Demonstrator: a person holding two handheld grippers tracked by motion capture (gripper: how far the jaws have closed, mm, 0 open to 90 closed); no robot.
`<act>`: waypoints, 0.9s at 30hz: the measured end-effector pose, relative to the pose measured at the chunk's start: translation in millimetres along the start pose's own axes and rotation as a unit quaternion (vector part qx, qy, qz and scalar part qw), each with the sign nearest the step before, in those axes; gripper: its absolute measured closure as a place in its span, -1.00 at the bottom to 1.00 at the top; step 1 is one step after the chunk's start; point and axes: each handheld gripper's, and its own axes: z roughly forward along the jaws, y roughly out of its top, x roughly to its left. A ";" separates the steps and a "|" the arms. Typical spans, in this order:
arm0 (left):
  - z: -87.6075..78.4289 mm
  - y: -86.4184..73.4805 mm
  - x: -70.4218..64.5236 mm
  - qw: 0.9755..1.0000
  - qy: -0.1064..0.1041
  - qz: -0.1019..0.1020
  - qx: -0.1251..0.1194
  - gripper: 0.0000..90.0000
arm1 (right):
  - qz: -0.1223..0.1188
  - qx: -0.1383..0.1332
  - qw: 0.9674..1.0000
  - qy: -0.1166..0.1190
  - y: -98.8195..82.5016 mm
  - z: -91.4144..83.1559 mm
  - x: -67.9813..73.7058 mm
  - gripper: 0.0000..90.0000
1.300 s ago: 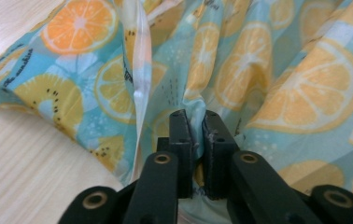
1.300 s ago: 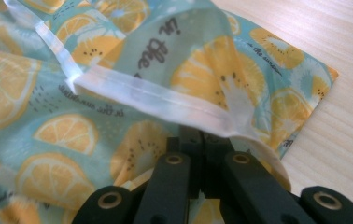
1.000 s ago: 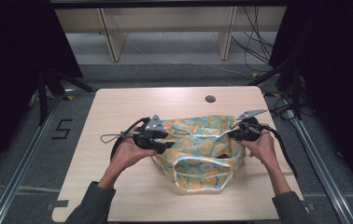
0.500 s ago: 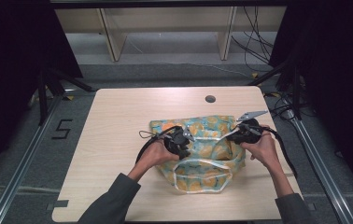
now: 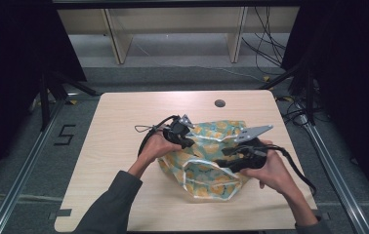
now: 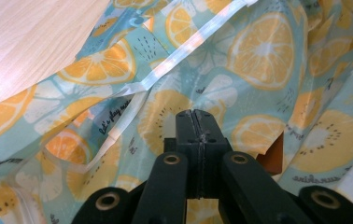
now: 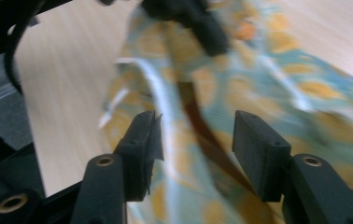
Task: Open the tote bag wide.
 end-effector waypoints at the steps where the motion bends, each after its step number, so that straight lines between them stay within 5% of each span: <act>1: 0.1 1.2 1.3 1.000 0.000 -0.001 0.003 0.99 | -0.002 0.008 1.000 0.000 1.1 8.0 4.0 0.06; 3: 1.7 3.0 2.5 1.000 -0.002 -0.011 -0.002 0.99 | -0.009 0.030 1.000 0.003 0.6 25.9 9.0 0.11; 5: 1.5 5.1 6.1 1.000 0.002 -0.004 0.006 0.99 | -0.013 0.039 0.999 -0.002 -2.6 42.4 12.9 0.54; 6: 1.7 5.9 7.3 1.000 0.003 -0.011 0.004 0.99 | -0.036 0.047 0.998 -0.008 -4.2 46.9 12.2 0.75; 9: -1.2 8.0 16.6 1.000 0.013 -0.015 0.004 0.99 | -0.065 0.066 0.996 0.006 -10.4 51.0 20.4 0.98; 13: -3.6 8.0 37.4 0.999 0.036 -0.040 0.005 0.99 | -0.086 0.087 0.992 0.041 -24.9 49.6 40.2 1.00; 14: -2.8 6.6 49.7 0.997 0.046 -0.062 0.000 0.99 | -0.096 0.101 0.988 0.061 -38.2 52.1 52.1 1.00; 19: 6.5 -0.9 70.7 0.993 0.071 -0.099 0.001 0.99 | -0.104 0.147 0.981 0.078 -67.0 60.3 68.9 1.00; 23: 20.2 -8.0 79.0 0.990 0.072 -0.121 0.008 0.98 | -0.091 0.154 0.980 0.082 -73.4 63.1 65.4 1.00; 27: 22.6 -8.2 76.1 0.991 0.065 -0.112 0.012 0.97 | -0.063 0.131 0.987 0.073 -65.2 52.2 58.7 0.57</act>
